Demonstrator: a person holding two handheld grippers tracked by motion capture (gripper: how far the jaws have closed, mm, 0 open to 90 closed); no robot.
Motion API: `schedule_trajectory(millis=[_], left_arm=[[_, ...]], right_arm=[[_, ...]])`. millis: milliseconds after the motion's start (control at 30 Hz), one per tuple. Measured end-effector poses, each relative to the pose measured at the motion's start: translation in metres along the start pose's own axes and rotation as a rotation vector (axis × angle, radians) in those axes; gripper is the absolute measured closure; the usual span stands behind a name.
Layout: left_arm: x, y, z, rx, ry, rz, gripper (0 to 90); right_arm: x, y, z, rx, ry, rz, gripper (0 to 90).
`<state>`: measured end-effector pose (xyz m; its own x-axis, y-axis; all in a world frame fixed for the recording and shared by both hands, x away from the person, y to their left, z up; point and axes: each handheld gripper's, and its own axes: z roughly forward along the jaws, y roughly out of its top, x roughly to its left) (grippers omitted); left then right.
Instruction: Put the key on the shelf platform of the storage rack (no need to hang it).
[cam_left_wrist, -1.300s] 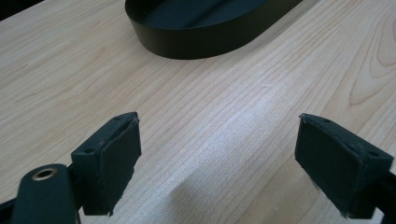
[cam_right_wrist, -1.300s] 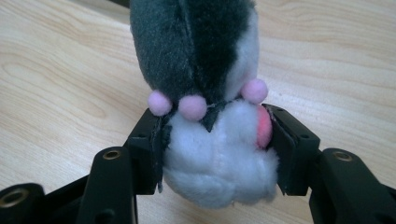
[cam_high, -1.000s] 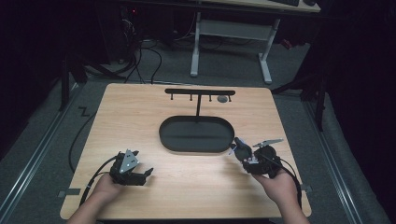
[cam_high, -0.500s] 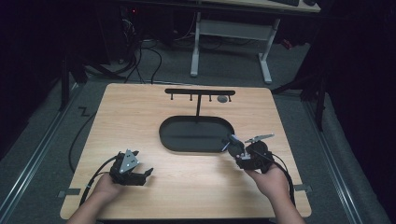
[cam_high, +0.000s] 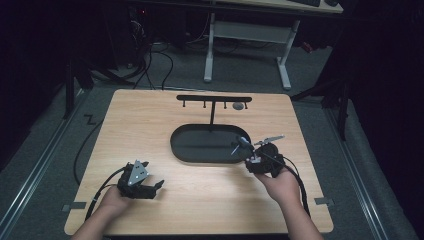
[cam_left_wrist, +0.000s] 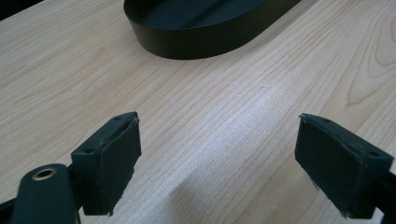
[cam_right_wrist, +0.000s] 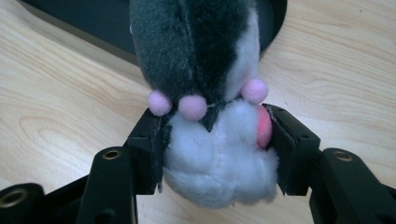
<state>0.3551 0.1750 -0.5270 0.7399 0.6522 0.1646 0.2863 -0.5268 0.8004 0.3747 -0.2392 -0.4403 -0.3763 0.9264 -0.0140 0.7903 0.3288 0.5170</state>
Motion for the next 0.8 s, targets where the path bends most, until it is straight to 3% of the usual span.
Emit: schedule_trajectory(millis=[800], left_arm=[[0.0, 0.0, 0.0, -0.001, -0.003, 0.002, 15.3]], right_arm=[[0.018, 0.044, 0.042, -0.009, 0.001, -0.009, 44.5]])
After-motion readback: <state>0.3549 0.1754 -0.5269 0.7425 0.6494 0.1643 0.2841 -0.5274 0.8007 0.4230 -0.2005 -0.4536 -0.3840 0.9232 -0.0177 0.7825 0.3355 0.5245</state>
